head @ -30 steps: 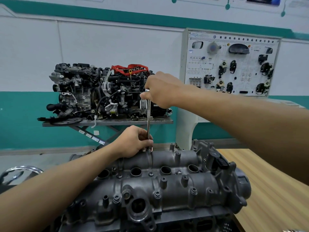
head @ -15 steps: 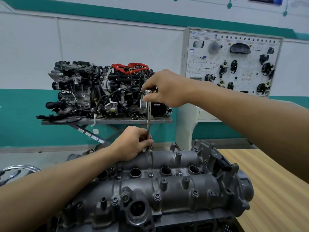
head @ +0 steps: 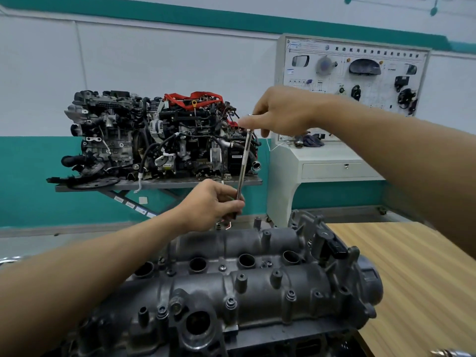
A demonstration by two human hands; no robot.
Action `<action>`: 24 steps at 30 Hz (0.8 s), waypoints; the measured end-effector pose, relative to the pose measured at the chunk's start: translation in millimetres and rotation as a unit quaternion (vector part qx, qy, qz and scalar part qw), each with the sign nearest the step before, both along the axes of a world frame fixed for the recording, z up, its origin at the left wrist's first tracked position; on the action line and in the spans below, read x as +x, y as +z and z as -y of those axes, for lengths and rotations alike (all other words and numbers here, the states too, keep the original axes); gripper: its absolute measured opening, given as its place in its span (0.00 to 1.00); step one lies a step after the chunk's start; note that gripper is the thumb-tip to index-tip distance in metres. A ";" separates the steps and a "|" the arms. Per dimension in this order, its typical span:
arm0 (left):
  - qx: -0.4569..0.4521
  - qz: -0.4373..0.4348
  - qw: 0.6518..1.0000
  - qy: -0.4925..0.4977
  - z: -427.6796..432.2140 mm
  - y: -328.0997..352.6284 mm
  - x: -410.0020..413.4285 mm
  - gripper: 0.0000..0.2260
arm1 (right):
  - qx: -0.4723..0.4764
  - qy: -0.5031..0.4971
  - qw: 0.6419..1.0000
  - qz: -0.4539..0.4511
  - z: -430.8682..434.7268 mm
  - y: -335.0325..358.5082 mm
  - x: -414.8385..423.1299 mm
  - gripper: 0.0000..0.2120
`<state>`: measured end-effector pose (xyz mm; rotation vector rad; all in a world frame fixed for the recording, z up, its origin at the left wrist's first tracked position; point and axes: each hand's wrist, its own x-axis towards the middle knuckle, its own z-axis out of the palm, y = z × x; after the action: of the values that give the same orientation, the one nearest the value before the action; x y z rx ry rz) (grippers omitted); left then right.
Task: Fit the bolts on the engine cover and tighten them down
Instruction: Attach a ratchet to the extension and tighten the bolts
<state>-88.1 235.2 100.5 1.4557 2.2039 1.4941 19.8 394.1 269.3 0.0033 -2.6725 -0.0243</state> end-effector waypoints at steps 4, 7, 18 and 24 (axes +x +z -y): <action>0.009 0.027 0.999 -0.032 -30.0 -4.1 15.7 0.03 | 0.056 -0.044 0.997 0.005 -18.1 1.0 23.4 0.35; 0.017 0.023 1.000 -0.007 -34.4 -7.7 9.2 0.05 | 0.075 -0.070 0.994 0.022 -26.0 -2.2 34.8 0.33; -0.044 -0.004 0.999 0.002 -54.1 -11.5 1.7 0.05 | 0.100 -0.061 0.993 -0.029 -14.0 -17.4 21.1 0.28; -0.040 -0.035 0.998 0.022 -56.0 -16.0 -6.9 0.07 | 0.071 -0.062 0.995 -0.032 -15.4 -18.9 18.3 0.27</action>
<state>-95.0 291.2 84.5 1.4661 2.3206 1.3707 38.1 409.5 250.3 -0.1169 -2.5981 -0.2491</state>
